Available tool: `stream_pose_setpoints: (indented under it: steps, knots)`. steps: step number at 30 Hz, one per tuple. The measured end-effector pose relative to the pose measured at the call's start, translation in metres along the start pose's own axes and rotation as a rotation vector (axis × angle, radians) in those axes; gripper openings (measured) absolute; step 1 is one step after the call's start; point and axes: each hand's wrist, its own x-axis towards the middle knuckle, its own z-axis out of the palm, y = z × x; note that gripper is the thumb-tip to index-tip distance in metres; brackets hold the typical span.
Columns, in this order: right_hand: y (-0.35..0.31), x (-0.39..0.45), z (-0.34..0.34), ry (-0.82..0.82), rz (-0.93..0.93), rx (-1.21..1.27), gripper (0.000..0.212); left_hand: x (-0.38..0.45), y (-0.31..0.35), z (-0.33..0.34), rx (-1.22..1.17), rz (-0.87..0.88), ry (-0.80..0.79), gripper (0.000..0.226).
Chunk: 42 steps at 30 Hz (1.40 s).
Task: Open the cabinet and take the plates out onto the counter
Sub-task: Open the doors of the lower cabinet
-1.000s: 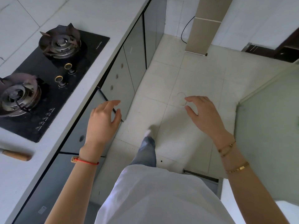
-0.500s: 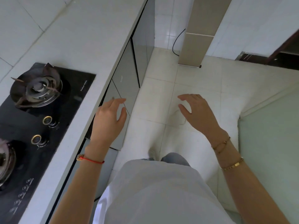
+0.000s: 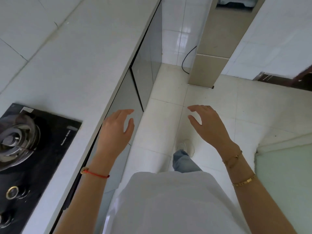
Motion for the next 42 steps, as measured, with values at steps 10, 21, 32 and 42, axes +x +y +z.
stream_pose_setpoints:
  steps: [10, 21, 32, 42]
  knots:
    - [0.062, 0.214, -0.066, -0.117, -0.224, -0.027, 0.031, 0.155, 0.045, 0.065, 0.004, -0.208, 0.168, 0.026]
    - [0.062, 0.407, -0.037, -0.248, -0.441, -0.044, 0.031, 0.266, 0.014, 0.098, 0.058, -0.468, 0.258, 0.027]
    - [0.0, 0.568, -0.003, -0.386, -0.639, -0.037, 0.034, 0.368, -0.034, 0.09, 0.118, -0.65, 0.347, 0.028]
    - [-0.037, 0.652, 0.03, -0.572, -0.909, 0.017, 0.032, 0.4, -0.023, 0.099, 0.18, -0.921, 0.469, 0.028]
